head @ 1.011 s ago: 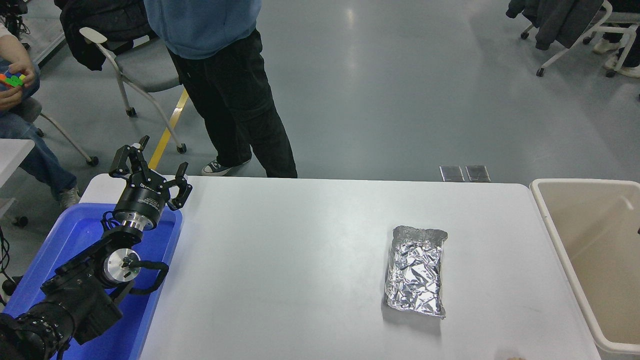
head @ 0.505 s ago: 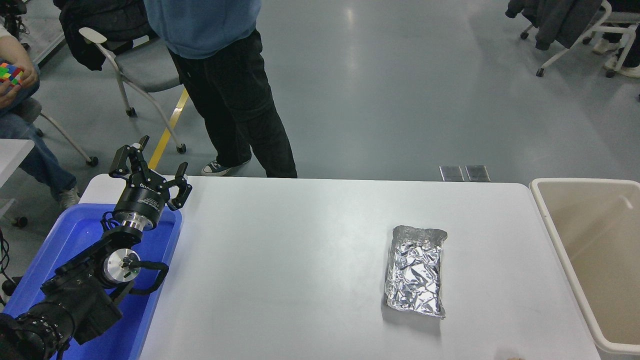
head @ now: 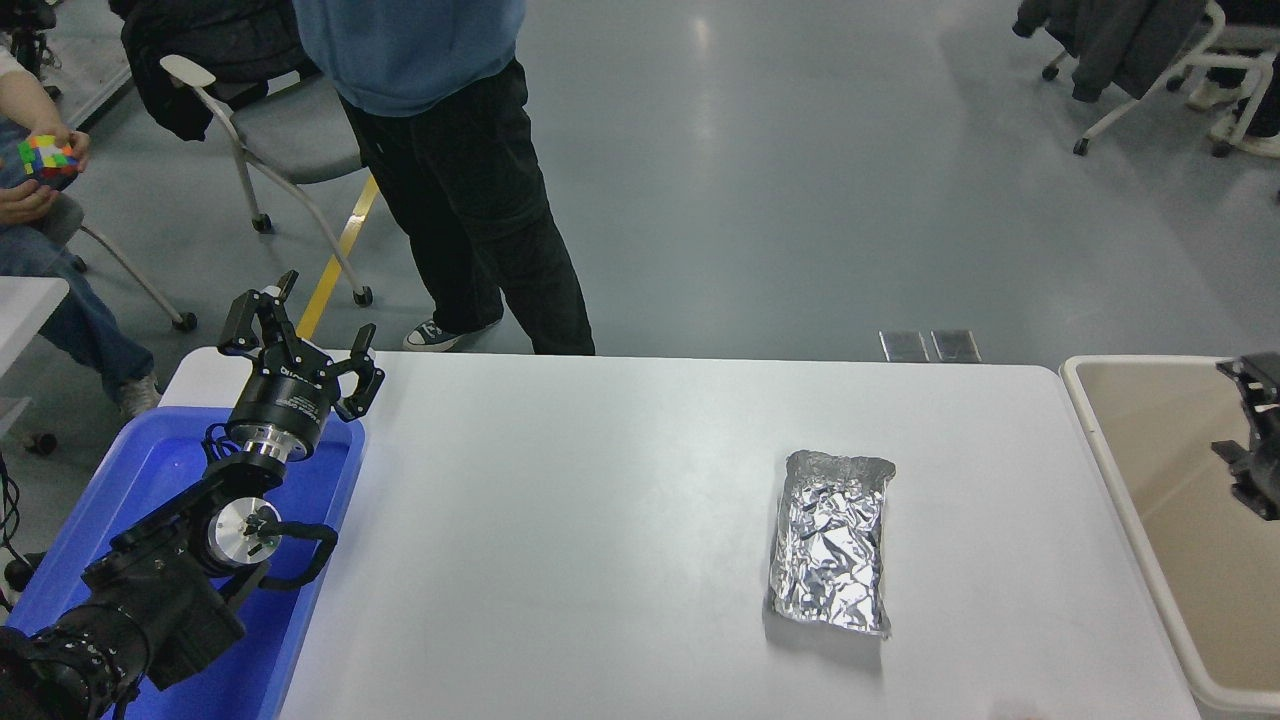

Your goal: Dispose of the paper cup in the dustbin

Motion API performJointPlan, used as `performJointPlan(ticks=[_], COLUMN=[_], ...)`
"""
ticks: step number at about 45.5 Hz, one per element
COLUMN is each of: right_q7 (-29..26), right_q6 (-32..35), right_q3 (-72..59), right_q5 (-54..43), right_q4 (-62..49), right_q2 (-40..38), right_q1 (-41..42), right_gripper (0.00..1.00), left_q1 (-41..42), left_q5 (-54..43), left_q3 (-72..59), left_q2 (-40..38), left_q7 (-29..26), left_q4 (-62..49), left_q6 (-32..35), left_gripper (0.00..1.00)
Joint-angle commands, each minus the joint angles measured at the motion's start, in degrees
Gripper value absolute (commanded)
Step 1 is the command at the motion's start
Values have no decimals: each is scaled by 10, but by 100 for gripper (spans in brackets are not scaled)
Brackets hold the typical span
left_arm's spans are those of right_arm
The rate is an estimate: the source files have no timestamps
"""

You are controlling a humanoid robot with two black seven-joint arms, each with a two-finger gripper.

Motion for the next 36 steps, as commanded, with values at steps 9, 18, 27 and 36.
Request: performJointPlan(ticks=[9, 18, 27, 36], right_q7=[81, 109, 113, 114], right_q6=[-8, -8, -8, -8], right_q3=[212, 249, 265, 257], right_q5=[-17, -55, -86, -97], right_q4=[95, 149, 146, 124], right_q2=[119, 175, 224, 229], right_q1=[-83, -101, -88, -72], right_gripper=[99, 99, 99, 99], left_q1=[0, 0, 0, 0], left_q5=[0, 0, 0, 0], left_q3=[0, 0, 0, 0], left_q2=[0, 0, 0, 0], left_q7=[0, 0, 0, 0], left_q4=[0, 0, 0, 0], left_q6=[0, 0, 0, 0], left_gripper=[100, 100, 100, 100])
